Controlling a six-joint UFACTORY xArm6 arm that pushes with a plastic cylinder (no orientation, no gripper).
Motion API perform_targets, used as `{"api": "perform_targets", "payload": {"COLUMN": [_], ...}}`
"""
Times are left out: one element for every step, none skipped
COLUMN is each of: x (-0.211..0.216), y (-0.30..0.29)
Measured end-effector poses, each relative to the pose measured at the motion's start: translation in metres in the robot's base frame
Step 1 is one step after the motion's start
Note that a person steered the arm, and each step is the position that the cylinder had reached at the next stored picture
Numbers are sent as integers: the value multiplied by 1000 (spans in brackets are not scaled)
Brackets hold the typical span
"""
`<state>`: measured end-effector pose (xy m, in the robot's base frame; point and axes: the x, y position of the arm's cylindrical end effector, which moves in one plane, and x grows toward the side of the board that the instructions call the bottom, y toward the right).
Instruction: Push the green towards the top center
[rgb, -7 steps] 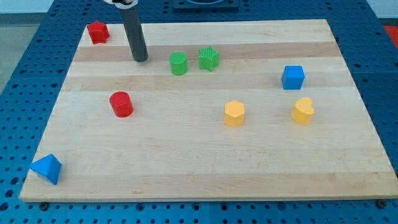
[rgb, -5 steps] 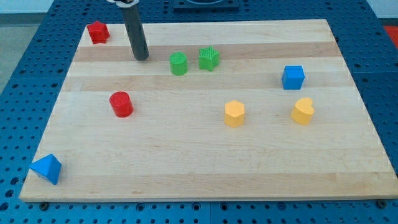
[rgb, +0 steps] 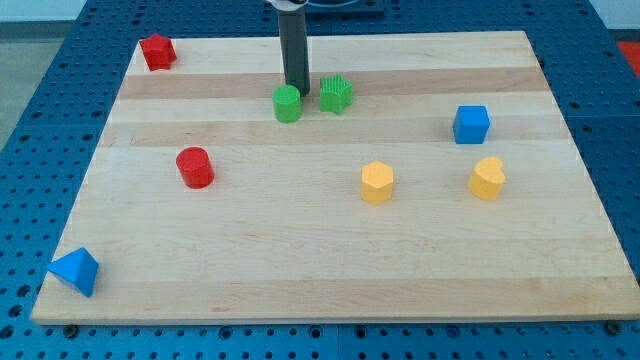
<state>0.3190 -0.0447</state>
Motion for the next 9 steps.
{"api": "perform_targets", "payload": {"x": [22, 39, 48, 32, 15, 4, -7, -9, -11], "y": [0, 13, 41, 67, 65, 55, 46, 32, 14]}}
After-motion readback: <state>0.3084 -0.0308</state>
